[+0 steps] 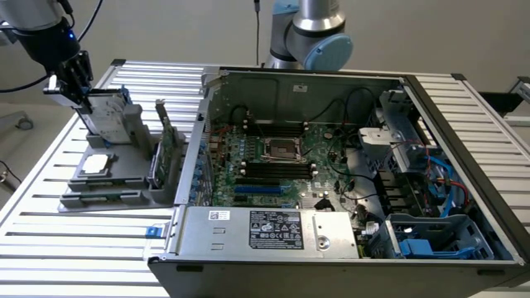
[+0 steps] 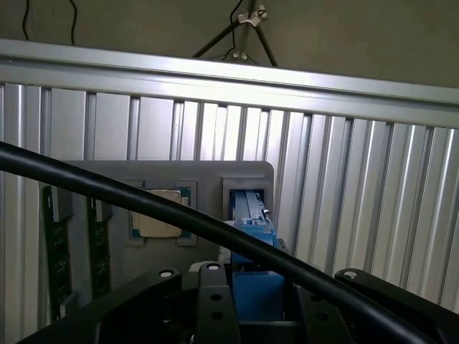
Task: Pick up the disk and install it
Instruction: 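Pick up the disk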
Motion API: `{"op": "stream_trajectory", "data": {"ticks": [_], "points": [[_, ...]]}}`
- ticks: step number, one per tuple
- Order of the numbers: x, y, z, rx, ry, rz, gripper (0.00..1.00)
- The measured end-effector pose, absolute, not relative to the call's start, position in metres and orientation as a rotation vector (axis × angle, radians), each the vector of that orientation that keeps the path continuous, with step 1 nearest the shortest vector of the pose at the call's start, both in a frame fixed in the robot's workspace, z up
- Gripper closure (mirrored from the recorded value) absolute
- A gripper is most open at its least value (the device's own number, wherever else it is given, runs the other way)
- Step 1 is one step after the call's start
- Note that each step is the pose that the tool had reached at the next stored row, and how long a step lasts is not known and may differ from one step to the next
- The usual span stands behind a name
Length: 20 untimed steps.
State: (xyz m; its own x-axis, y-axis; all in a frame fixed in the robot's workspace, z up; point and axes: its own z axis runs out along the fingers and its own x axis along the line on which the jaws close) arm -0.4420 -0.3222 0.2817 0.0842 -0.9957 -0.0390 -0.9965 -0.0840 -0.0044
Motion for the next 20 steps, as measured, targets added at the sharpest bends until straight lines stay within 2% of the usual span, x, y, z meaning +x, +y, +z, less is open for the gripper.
{"op": "stream_trajectory", "data": {"ticks": [20], "points": [[-0.4416, -0.3223, 0.2830, -2.286, 2.111, 0.040, 0.68]]}}
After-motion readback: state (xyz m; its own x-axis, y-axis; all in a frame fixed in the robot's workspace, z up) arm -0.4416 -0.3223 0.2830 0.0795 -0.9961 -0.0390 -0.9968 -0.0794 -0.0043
